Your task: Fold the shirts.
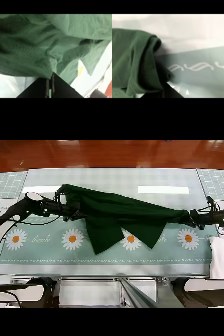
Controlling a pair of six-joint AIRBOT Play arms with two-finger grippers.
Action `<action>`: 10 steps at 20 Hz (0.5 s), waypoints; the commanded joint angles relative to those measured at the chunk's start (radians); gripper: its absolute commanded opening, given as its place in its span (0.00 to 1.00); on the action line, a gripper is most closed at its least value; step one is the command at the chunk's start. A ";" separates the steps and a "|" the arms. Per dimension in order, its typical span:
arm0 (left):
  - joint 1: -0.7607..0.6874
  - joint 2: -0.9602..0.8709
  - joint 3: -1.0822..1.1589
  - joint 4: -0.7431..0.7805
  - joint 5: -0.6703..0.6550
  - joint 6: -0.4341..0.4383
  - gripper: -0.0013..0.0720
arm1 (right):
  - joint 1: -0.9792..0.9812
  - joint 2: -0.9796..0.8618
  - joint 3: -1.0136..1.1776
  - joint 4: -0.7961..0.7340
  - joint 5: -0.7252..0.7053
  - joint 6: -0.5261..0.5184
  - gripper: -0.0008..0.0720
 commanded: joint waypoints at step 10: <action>0.149 0.241 0.483 0.000 -0.009 0.000 0.04 | 0.084 0.328 0.509 0.256 0.074 0.162 0.05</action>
